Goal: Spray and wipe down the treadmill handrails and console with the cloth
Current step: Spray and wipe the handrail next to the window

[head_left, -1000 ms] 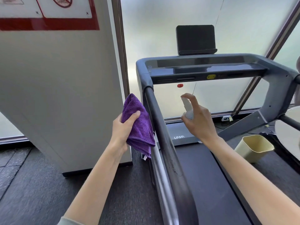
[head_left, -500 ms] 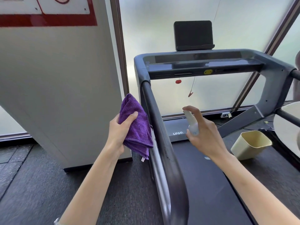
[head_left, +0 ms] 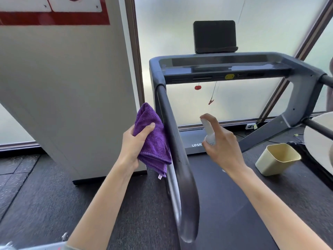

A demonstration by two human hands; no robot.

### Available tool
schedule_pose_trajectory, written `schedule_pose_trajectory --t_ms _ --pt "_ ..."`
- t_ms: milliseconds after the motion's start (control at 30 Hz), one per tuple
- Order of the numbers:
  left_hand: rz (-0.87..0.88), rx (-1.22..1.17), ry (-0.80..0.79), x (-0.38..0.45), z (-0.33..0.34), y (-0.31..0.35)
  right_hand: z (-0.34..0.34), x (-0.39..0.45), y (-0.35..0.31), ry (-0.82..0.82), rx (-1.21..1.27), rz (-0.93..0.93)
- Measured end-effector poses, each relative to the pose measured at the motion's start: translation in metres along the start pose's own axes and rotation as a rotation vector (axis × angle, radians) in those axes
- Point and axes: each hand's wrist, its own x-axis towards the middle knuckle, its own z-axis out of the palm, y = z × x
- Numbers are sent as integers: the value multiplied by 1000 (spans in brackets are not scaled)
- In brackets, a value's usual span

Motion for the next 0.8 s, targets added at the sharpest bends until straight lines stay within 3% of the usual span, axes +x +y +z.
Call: schedule_pose_trajectory --t_ms 333,800 --pt "22 7 0 -25 2 -6 -12 -23 0 -85 133 5" --pt "4 28 5 -56 -1 -11 -19 -59 8 -3 193 22"
